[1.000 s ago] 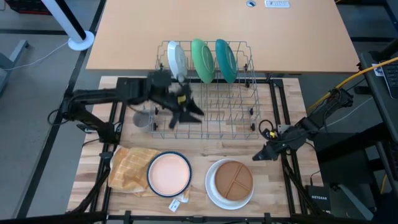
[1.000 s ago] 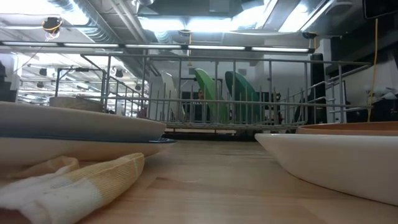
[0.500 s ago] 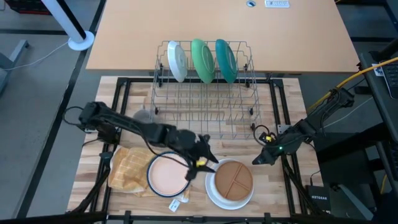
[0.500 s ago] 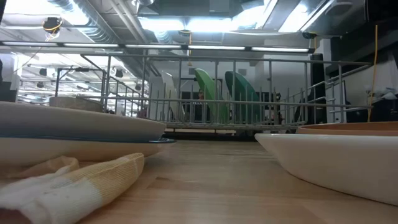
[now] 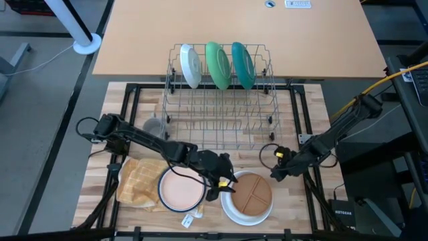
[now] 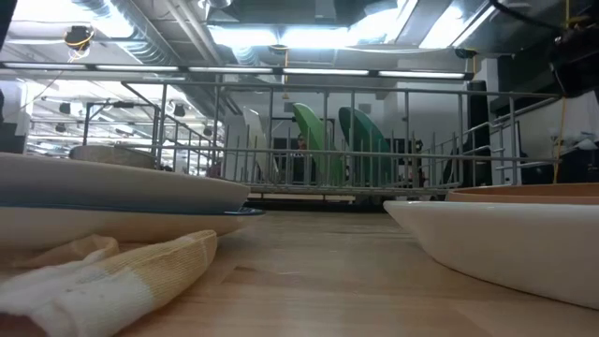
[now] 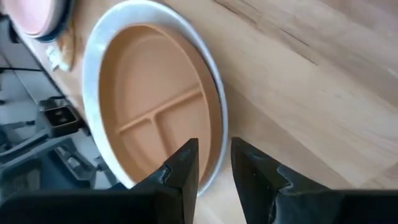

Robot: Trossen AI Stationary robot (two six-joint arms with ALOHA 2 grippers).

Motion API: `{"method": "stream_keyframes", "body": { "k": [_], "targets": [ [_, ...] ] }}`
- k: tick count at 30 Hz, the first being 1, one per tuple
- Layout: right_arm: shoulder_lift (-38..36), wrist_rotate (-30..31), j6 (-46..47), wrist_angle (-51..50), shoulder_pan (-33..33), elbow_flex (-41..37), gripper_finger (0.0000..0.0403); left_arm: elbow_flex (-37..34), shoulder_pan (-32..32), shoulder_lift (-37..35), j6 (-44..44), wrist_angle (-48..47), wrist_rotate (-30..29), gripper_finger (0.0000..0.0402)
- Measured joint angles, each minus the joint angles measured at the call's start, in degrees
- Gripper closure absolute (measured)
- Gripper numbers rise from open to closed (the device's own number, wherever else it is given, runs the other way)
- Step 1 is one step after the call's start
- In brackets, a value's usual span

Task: Sort dishes
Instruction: Put the brown plate in the dish rack

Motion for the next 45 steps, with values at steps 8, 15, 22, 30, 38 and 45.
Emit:
{"method": "stream_keyframes", "body": {
  "k": [8,15,22,30,38,45],
  "targets": [
    [10.56,0.00,0.57,10.36,0.00,0.00,0.0304,0.00,-0.05,0.00,0.95,-0.02,0.02,0.0224],
    [16.63,0.00,3.83,11.55,0.00,0.00,0.0304,0.00,-0.02,0.00,0.95,-0.09,0.04,0.0224],
    [17.05,0.00,3.90,11.47,0.01,0.00,0.0304,0.00,-0.02,0.00,0.97,-0.11,0.11,0.0224],
    [18.89,-0.05,4.54,10.95,0.00,0.09,0.0304,0.00,-0.02,0.00,5.66,-0.13,0.13,0.0224],
    [19.87,0.34,7.65,10.60,0.02,0.09,0.0317,0.00,-0.02,0.00,5.76,-0.26,0.11,0.0224],
    [19.83,0.61,7.77,11.02,0.02,0.09,0.0370,0.00,0.00,0.00,5.72,-3.66,-0.39,0.0224]
  ]
}}
